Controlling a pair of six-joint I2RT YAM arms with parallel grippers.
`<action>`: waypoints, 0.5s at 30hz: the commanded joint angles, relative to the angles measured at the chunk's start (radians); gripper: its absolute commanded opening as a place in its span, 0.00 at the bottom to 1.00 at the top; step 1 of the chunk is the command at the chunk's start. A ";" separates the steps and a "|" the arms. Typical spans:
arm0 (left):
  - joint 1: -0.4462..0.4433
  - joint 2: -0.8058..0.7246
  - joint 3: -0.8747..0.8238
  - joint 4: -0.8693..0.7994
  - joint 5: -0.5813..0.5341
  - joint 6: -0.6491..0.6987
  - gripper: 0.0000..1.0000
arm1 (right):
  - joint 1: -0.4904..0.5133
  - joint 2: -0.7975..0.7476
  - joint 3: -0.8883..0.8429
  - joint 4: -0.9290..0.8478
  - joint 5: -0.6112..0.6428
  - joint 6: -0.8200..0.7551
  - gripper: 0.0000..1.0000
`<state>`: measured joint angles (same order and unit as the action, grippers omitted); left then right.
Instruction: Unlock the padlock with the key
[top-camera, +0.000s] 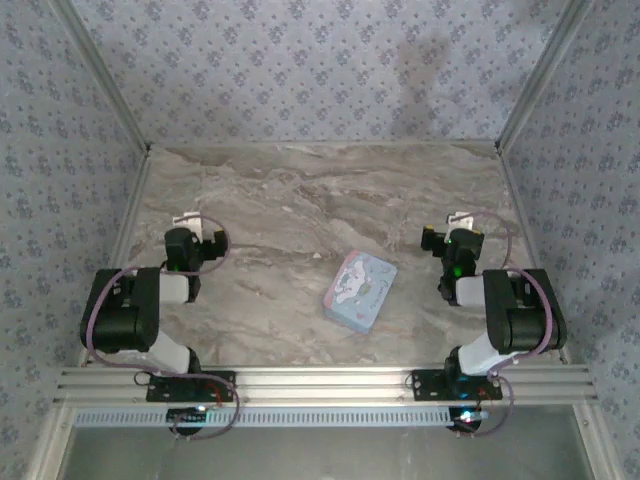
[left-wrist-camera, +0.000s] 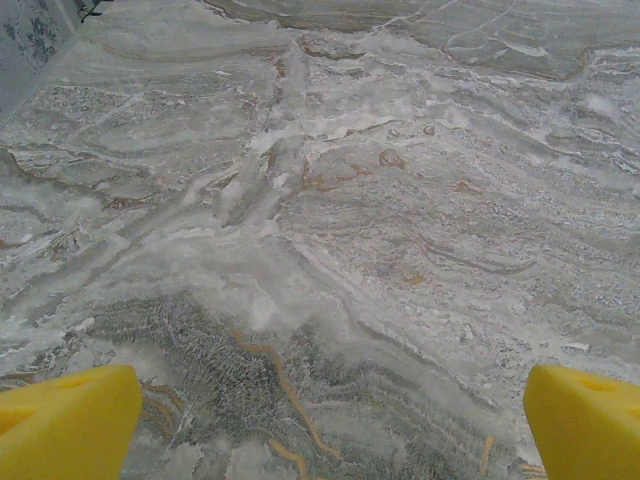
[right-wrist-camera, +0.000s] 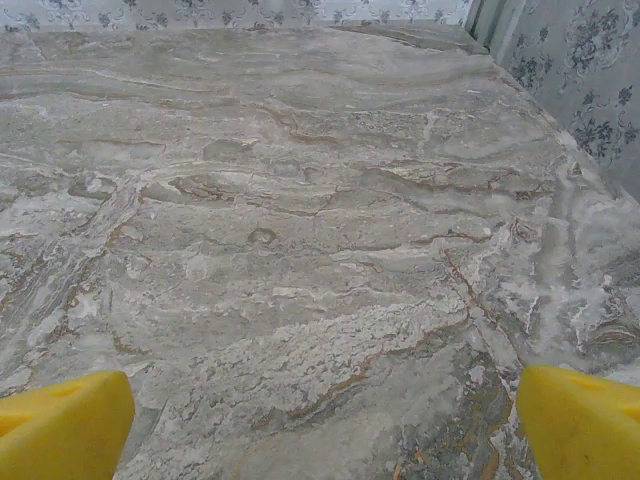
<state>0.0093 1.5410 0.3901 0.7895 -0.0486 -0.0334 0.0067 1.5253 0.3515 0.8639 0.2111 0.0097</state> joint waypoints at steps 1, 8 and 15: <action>0.005 -0.006 0.026 0.020 0.013 0.015 0.98 | -0.007 -0.001 0.017 0.003 -0.007 -0.008 1.00; 0.005 -0.007 0.026 0.020 0.013 0.015 0.98 | -0.007 0.000 0.017 0.001 -0.009 -0.007 1.00; 0.010 -0.005 0.026 0.021 0.020 0.012 0.98 | -0.007 0.001 0.017 0.000 -0.011 -0.007 1.00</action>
<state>0.0105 1.5410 0.3901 0.7891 -0.0479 -0.0338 0.0067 1.5253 0.3515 0.8639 0.2081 0.0097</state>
